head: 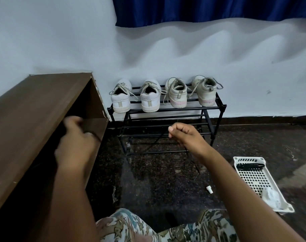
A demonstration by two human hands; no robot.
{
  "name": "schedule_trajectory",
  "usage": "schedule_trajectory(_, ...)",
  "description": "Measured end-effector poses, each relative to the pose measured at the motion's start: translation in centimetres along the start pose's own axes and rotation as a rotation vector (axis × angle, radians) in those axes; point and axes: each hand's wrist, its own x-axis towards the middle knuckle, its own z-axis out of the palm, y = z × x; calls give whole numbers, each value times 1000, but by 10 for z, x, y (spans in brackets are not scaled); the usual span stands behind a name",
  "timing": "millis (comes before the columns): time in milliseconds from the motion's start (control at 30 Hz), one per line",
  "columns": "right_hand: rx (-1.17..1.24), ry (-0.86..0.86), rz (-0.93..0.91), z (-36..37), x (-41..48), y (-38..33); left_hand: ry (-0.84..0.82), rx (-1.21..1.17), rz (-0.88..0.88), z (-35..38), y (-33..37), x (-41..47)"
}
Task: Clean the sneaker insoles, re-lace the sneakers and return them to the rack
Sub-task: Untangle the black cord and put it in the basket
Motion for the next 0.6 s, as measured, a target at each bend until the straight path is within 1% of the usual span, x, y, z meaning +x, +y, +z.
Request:
schedule_trajectory(33,-5,-17,-22,7,0,-1,-204,108,26,8,5,-4)
schedule_trajectory(67,-13,-29,-43,15,0,-2,-435,163,65,15,13,-13)
schedule_trajectory(100,-20,-40,-60,22,1,-1,-606,172,98,26,18,-18)
schedule_trajectory(133,-23,-54,-78,28,2,-1,-721,153,114,34,27,-24)
schedule_trajectory(167,-27,-71,-97,35,4,0,-781,108,136,39,33,-27)
schedule_trajectory(233,-32,-111,-140,46,6,2,-795,12,182,48,41,-28)
schedule_trajectory(367,-12,-115,-164,56,9,2,-706,-62,227,59,44,-30)
schedule_trajectory(433,-15,-119,-153,54,10,1,-682,-68,232,59,44,-30)
schedule_trajectory(600,-62,-143,-83,47,8,-3,-598,10,291,52,41,-24)
